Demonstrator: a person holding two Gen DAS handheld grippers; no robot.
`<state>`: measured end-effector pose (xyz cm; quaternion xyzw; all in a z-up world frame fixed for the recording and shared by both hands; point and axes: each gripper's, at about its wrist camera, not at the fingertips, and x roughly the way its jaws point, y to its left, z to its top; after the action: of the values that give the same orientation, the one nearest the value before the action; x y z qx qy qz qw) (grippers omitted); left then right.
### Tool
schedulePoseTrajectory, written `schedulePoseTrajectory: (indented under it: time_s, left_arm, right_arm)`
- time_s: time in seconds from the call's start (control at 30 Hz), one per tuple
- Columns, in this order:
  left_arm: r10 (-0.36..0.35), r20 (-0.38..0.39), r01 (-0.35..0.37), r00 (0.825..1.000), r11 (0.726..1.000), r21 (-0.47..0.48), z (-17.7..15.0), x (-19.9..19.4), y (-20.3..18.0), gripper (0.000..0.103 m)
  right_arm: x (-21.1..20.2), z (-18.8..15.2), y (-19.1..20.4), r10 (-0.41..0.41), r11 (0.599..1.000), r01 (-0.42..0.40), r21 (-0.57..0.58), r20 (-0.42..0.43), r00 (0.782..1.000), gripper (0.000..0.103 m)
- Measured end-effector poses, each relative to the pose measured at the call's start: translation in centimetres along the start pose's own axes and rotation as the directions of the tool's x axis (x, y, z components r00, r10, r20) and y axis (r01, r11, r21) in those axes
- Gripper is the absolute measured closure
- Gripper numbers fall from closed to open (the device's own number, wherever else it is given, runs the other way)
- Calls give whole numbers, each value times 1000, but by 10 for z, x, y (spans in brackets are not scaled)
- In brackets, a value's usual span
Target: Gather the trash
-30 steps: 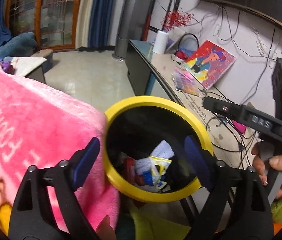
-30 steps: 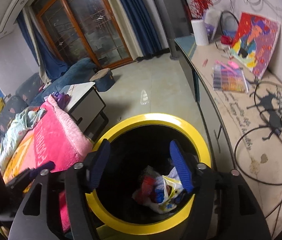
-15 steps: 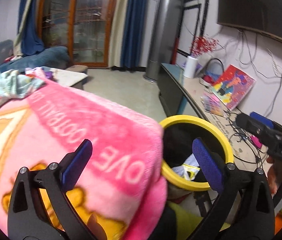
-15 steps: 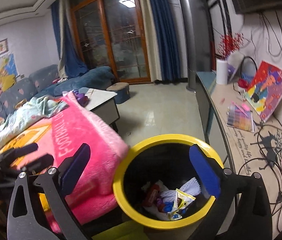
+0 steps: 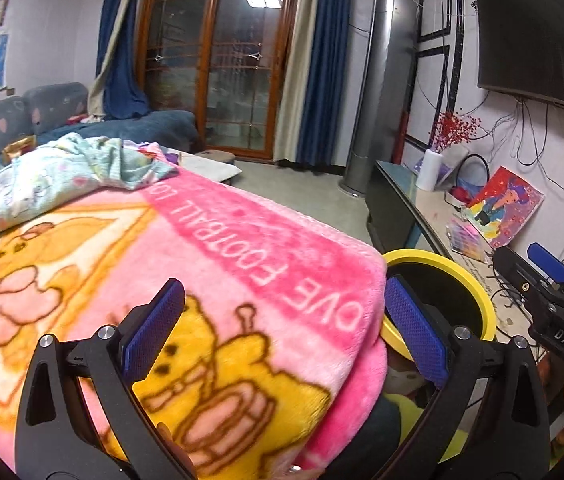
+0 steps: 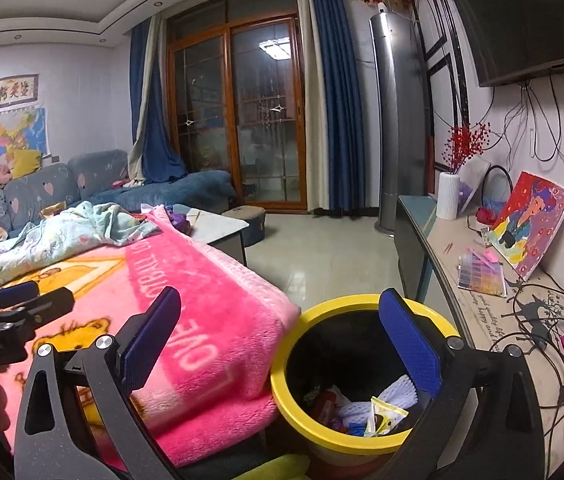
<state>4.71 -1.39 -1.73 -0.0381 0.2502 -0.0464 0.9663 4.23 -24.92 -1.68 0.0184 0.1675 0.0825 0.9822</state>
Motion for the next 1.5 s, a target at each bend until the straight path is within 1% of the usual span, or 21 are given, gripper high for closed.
schedulePoseTrajectory:
  time_s: [0.1,0.23,0.43,0.57,0.83,1.5]
  left_arm:
    - [9,17,-10,1000,1000,19,-4,-9,1,11]
    - [2,39,-4,999,999,37,-11,-18,-2,11]
    - [-3,54,1,999,999,36,-12,-22,-3,11]
    - [-1,53,-1,999,1000,26,-13,-21,0,11]
    - [5,54,-6,999,1000,17,-14,-23,1,11]
    - [7,53,-8,999,1000,20,-14,-22,2,11]
  right_arm:
    - [-1,-1,3,1,1000,-1,2,7,1000,7]
    - [-1,-2,5,-3,1000,3,-3,17,1000,7]
    - [-2,-2,7,-2,1000,2,-5,21,1000,7]
    - [-4,-2,8,3,1000,-2,-11,30,1000,7]
    - [-2,-3,11,8,1000,-7,-26,22,1000,7]
    - [-1,-5,15,10,1000,-9,-28,20,1000,7]
